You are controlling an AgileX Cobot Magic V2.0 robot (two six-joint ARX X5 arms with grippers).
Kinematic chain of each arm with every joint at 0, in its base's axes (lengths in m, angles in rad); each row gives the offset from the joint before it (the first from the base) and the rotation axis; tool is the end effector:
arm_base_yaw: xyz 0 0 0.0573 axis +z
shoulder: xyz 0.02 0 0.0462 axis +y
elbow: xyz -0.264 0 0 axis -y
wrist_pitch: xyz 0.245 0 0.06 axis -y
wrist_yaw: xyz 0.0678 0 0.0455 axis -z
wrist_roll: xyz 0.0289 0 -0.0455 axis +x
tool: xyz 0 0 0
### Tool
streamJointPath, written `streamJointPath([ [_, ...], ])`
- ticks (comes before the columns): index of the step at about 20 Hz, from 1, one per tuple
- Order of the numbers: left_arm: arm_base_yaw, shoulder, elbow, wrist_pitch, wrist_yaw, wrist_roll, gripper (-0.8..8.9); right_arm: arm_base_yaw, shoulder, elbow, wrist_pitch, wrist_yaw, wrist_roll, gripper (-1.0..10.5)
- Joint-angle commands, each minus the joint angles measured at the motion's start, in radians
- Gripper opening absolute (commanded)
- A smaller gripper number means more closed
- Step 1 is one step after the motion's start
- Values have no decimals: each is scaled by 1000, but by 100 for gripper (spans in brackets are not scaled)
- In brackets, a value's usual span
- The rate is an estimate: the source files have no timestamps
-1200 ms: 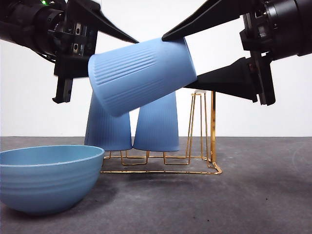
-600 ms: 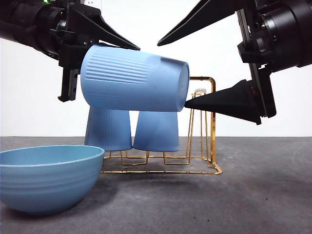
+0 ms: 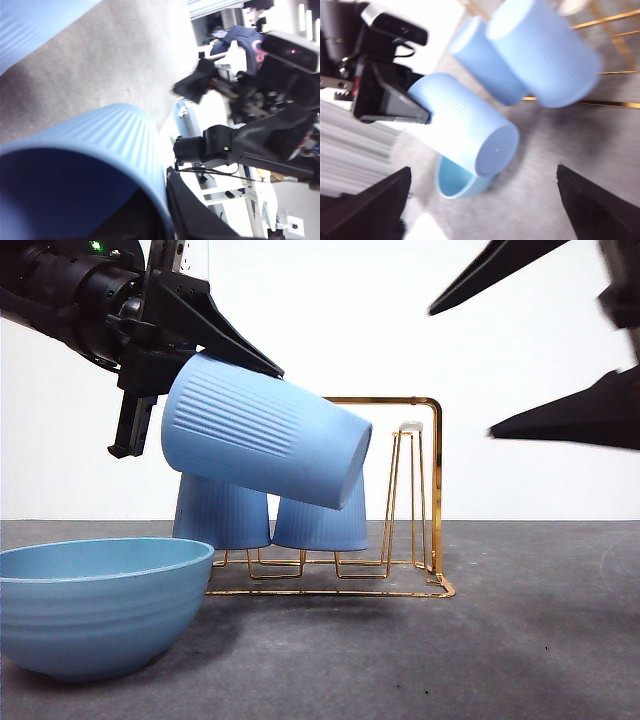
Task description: Right arm lift cup from the cupboard, then place it on the right of the bowl
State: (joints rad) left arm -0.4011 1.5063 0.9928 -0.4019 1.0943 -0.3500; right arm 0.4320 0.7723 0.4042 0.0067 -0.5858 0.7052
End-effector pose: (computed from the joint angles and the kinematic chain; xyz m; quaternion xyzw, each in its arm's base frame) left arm 0.2618 -0.1389 0.2346 -0.2623 0.5155 -0.5283 0.6216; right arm 0.1450 0.0844 0.2230 0.3096 0.3337 0.3879 0.8014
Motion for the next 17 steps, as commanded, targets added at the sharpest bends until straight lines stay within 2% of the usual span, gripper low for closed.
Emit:
streamJointPath([
  [1, -25, 13, 20, 5, -26, -21, 9, -5, -57, 82, -220, 63, -131, 467],
  [4, -63, 13, 68, -32, -113, -40, 9, -5, -135, 190, -491, 162, -210, 467],
  [7, -110, 17, 157, -151, -234, -18, 9, -5, -213, 275, -690, 256, -226, 467],
  [12, -219, 75, 343, -366, -444, 65, 9, -5, -327, 362, -876, 335, -237, 467],
  [17, -361, 190, 510, -526, -669, 169, 9, -5, -371, 376, -963, 383, -238, 467],
])
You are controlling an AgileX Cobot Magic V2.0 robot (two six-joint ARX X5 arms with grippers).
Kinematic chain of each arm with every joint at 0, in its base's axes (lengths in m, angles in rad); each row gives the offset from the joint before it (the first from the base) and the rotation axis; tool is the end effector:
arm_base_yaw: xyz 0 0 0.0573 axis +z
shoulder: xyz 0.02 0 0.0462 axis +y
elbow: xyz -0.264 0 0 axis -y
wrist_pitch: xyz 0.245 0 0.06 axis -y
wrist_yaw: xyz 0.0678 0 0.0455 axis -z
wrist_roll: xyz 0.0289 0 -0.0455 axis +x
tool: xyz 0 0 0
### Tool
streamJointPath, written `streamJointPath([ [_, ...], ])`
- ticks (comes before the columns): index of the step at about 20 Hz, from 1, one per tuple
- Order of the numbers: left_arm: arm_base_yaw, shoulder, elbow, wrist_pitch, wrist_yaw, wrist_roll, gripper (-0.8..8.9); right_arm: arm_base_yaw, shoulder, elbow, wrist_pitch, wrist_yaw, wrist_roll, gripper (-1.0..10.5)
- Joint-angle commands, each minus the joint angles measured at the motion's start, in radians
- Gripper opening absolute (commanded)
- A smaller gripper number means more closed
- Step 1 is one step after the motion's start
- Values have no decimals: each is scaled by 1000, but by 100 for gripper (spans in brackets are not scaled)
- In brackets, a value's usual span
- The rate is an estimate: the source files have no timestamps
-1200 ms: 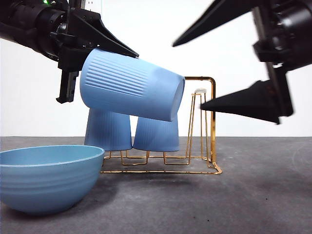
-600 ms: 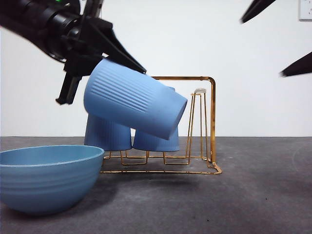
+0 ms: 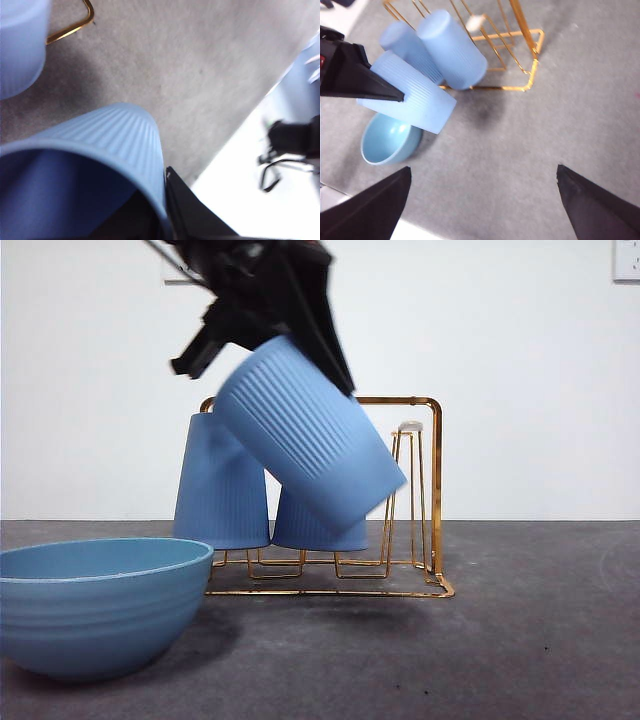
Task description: Right arm lift cup from the cupboard, then place it on the right of the bowl
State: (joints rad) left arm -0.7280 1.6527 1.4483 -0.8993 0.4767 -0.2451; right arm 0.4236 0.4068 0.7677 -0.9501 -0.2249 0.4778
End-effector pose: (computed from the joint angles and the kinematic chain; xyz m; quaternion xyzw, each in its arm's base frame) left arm 0.2418 -0.2333 0.2922 -0.0206 0.5752 -0.4153 0.7045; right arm 0.0569 0.0327 0.2973 0.1867 0.3529 0.2278 0.8881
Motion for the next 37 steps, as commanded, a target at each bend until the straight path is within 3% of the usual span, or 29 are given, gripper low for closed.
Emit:
streamJointPath([
  [1, -63, 76, 95, -80, -108, 91, 9, 4, -7, 12, -20, 44, -11, 467],
  [4, -137, 152, 180, -174, -277, 148, 9, 4, -16, 12, -40, 95, -25, 467],
  [5, -312, 360, 308, -303, -541, 228, 298, 4, -19, 12, -39, 99, -33, 467],
  [7, -312, 352, 315, -305, -541, 216, 494, 4, -19, 12, -39, 99, -33, 467],
  [9, -312, 325, 325, -305, -541, 203, 532, 4, -19, 12, -39, 105, -34, 467],
  [15, -310, 121, 326, -317, -544, 159, 532, 4, -19, 12, -41, 105, -34, 467],
  [20, -303, -85, 256, -362, -657, 99, 532, 4, -19, 12, -45, 99, -77, 467],
  [24, -263, -316, 48, -300, -739, 66, 531, 4, -19, 12, -45, 90, -146, 467],
  [29, -193, -631, -206, -193, -753, 10, 526, 4, -19, 12, -37, 91, -198, 467],
  [30, -167, -996, -490, -92, -825, -85, 526, 4, -19, 12, -23, 92, -198, 467],
  [32, -167, -1065, -542, -69, -830, -86, 520, 4, -19, 12, -22, 92, -198, 467],
  [34, -167, -1095, -562, -74, -843, -88, 414, 4, -19, 12, -22, 92, -198, 456],
  [35, -167, -1100, -563, -72, -843, -87, 239, 4, -19, 12, -22, 92, -198, 377],
  [36, -167, -1101, -562, -65, -843, -82, 10, 4, -19, 12, -22, 92, -198, 200],
  [37, -167, -1101, -562, -57, -843, -81, 17, 4, -19, 12, -21, 96, -198, -18],
])
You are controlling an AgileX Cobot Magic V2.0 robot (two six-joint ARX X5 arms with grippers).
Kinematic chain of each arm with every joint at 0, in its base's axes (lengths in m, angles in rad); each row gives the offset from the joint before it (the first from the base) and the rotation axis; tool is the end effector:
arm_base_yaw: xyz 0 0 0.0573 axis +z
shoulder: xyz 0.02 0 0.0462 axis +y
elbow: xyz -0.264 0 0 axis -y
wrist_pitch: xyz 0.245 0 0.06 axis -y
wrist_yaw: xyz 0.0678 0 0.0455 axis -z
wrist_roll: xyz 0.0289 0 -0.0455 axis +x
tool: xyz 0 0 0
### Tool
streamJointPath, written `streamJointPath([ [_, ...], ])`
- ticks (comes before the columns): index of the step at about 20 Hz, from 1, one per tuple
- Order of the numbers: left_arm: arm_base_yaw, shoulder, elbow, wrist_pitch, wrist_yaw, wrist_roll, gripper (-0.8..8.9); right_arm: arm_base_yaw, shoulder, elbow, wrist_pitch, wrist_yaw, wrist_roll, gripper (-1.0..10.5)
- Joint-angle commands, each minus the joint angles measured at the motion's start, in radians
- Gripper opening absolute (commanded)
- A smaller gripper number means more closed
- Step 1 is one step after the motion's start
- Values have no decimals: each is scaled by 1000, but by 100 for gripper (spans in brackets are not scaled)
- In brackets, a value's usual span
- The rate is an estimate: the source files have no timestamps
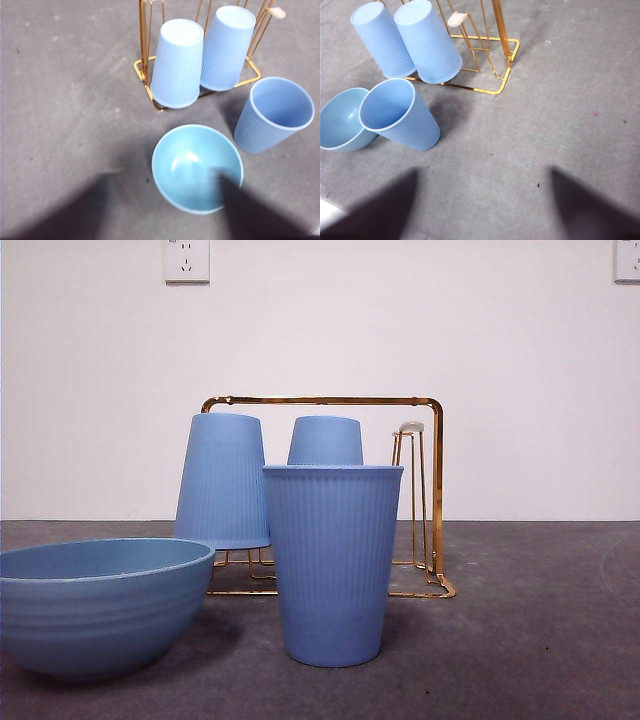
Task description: Right arm lift cup from the cupboard, then place it on the right of the bowl
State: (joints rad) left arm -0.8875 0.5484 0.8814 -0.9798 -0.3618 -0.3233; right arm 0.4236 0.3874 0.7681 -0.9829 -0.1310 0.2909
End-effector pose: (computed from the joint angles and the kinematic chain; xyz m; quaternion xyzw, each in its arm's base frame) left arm 0.0599 -0.0574 0.3208 0.0361 0.2941 -0.2017 0.9336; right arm 0.0533 0.0282 0.2953 0.0904 0.3282 0.2162 0.9151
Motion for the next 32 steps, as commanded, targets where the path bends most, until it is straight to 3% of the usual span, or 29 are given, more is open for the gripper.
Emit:
streamJointPath([
  [1, -8, 5, 5, 27, -4, -8, 15, 4, 0, 12, 11, 4, -9, 18],
  [10, -7, 0, 5, 31, -4, -19, 23, 4, 0, 12, 10, 1, -11, 18],
  [13, 45, -18, 4, 29, -4, -16, 23, 4, 0, 12, 10, 1, -11, 18],
  [16, 193, -64, -26, 48, -4, 9, 23, 4, 0, 12, 10, 1, -11, 18],
  [18, 324, -131, -103, 178, 0, 60, 23, 4, 0, 12, 10, 1, -11, 18],
  [20, 457, -226, -246, 422, 118, 241, 23, 4, 0, 12, 10, 1, -11, 18],
  [22, 578, -314, -391, 591, 250, 341, 23, 4, 0, 12, 10, 1, -11, 18],
  [26, 737, -472, -623, 672, 264, 341, 23, 4, 0, 12, 10, 1, -11, 18],
  [27, 859, -546, -844, 824, 285, 330, 23, 4, 0, 12, 10, 1, -11, 18],
  [28, 877, -546, -868, 871, 307, 330, 23, 4, 0, 12, 10, 1, -11, 18],
  [32, 935, -546, -869, 815, 366, 311, 23, 4, 0, 12, 11, 1, -11, 18],
])
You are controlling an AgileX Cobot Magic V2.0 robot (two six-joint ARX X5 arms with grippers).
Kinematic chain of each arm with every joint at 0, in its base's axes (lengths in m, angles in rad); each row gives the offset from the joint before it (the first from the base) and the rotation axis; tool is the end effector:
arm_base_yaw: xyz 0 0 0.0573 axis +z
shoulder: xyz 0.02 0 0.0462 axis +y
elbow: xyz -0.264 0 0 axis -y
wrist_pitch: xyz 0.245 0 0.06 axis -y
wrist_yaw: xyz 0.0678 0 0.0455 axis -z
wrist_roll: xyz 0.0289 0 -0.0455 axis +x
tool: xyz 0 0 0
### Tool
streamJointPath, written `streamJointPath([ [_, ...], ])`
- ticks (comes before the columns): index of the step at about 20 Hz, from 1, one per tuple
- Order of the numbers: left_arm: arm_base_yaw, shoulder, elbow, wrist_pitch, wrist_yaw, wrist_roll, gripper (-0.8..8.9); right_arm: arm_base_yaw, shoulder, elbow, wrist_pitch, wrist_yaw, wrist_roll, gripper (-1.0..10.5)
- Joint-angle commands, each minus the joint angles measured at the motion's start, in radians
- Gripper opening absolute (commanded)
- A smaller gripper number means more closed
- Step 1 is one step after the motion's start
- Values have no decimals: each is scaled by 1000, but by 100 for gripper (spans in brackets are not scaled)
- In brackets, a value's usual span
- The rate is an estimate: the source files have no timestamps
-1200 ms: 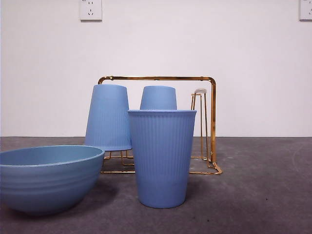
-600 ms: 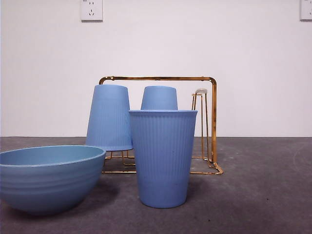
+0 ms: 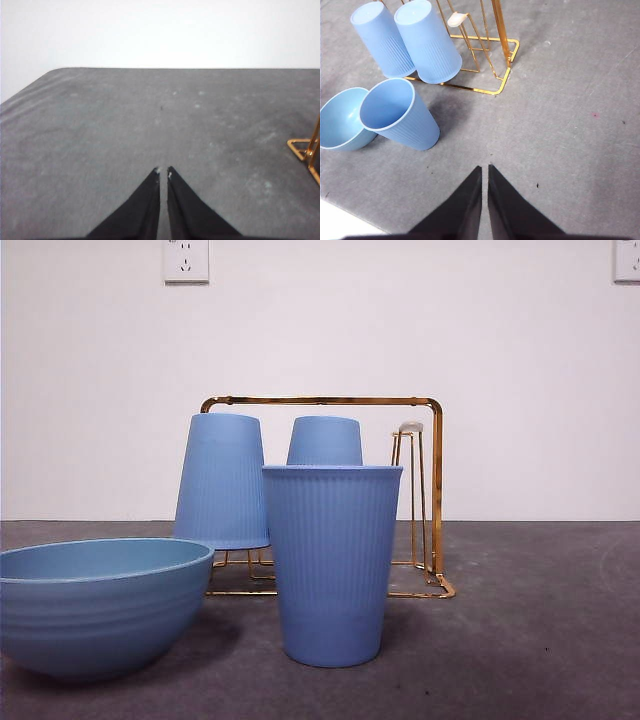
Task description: Right arm lift cup from the cupboard, then place it on the right of the bowl
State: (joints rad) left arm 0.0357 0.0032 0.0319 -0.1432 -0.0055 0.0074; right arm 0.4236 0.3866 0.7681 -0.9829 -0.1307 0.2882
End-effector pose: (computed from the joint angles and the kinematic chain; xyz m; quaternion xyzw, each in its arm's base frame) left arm 0.0952 0.0036 0.1603 0.0028 0.0573 0.0204 0.9981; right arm 0.0532 0.0281 0.2954 0.0892 0.3275 0.2166 0.9154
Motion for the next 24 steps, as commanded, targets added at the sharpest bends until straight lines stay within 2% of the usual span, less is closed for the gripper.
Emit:
streamJointPath([
  [1, 16, 0, -19, -37, 10, -30, 23, 4, 1, 12, 11, 0, -8, 18],
  [13, 15, 0, -19, -43, 9, -30, 23, 4, 0, 10, 13, 3, -10, 18],
  [15, 15, 0, -19, -43, 9, -30, 23, -43, -30, -18, 21, 87, -41, 17],
  [17, 15, 0, -19, -43, 9, -30, 23, -139, -34, -91, 181, 106, -40, 17],
  [20, 16, 0, -19, -43, 9, -30, 23, -260, -86, -302, 629, 111, -54, 17],
  [22, 16, 0, -19, -43, 9, -30, 23, -308, -154, -455, 857, 161, -121, 17],
  [24, 16, 0, -19, -43, 9, -30, 23, -338, -244, -581, 929, 236, -174, 17],
])
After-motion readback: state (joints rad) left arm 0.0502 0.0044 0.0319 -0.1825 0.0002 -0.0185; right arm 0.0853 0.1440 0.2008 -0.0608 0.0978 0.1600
